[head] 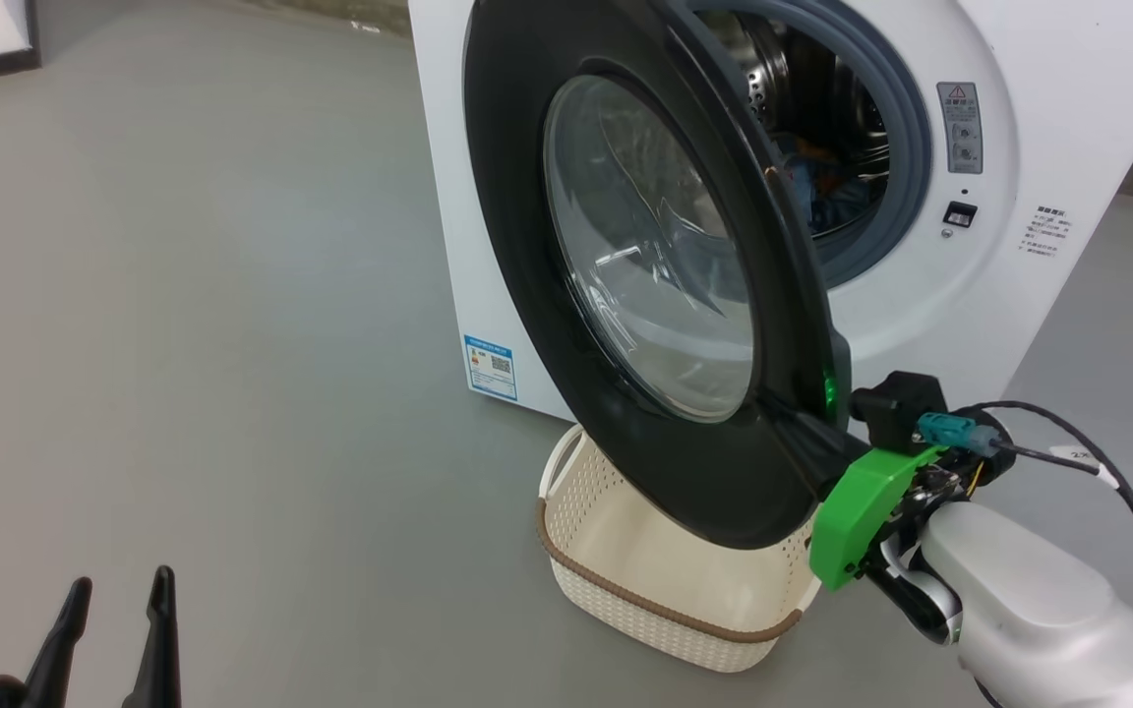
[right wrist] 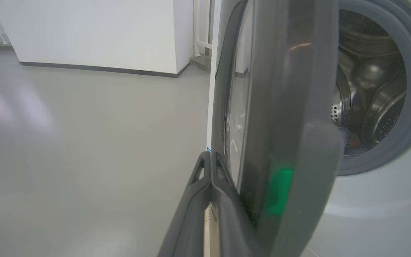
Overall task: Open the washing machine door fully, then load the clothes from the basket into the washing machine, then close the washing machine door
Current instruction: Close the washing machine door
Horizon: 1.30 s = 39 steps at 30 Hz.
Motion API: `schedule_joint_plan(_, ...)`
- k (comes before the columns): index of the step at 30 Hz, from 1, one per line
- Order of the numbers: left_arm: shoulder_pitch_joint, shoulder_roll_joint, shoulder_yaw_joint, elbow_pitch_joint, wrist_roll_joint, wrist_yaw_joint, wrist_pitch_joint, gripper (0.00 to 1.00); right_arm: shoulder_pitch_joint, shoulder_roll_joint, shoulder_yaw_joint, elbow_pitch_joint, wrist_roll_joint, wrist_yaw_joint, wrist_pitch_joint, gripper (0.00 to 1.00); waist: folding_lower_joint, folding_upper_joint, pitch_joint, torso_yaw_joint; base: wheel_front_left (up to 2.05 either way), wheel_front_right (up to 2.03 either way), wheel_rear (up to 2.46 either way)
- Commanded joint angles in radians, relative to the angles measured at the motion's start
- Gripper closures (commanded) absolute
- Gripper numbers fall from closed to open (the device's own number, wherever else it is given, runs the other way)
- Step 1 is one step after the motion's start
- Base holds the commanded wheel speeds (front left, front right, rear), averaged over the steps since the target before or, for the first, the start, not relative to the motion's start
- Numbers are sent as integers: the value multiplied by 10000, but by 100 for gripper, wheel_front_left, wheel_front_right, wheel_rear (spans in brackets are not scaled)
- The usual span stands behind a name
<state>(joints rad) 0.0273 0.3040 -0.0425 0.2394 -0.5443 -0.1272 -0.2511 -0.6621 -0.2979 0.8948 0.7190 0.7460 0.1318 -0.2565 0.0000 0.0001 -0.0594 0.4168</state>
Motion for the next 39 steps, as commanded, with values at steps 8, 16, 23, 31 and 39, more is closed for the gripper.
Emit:
schedule_joint_plan(8,-454,396,307,-183,-39,-35,-107,0,-308,-389,-939,251,41,-11,-53,100,0,-1,174,-79,0,0,0)
schedule_joint_plan(16,-507,474,274,-191,-71,-35,-107,0,-465,-503,-1773,481,-30,-11,-53,100,0,-1,425,-209,0,0,0)
schedule_joint_plan(23,-690,496,100,-244,-102,-35,-107,0,-798,-657,-2410,589,-132,-11,-53,100,0,-1,889,-268,0,0,0)
schedule_joint_plan(31,-1141,409,26,-395,-164,-35,-107,0,-1783,-955,-2539,598,-364,-11,-53,100,0,-1,1899,-409,0,0,0)
schedule_joint_plan(39,-1655,286,-151,-554,-191,-35,-107,0,-2751,-1175,-2775,694,-399,-11,-53,100,0,-1,2827,-610,0,0,0)
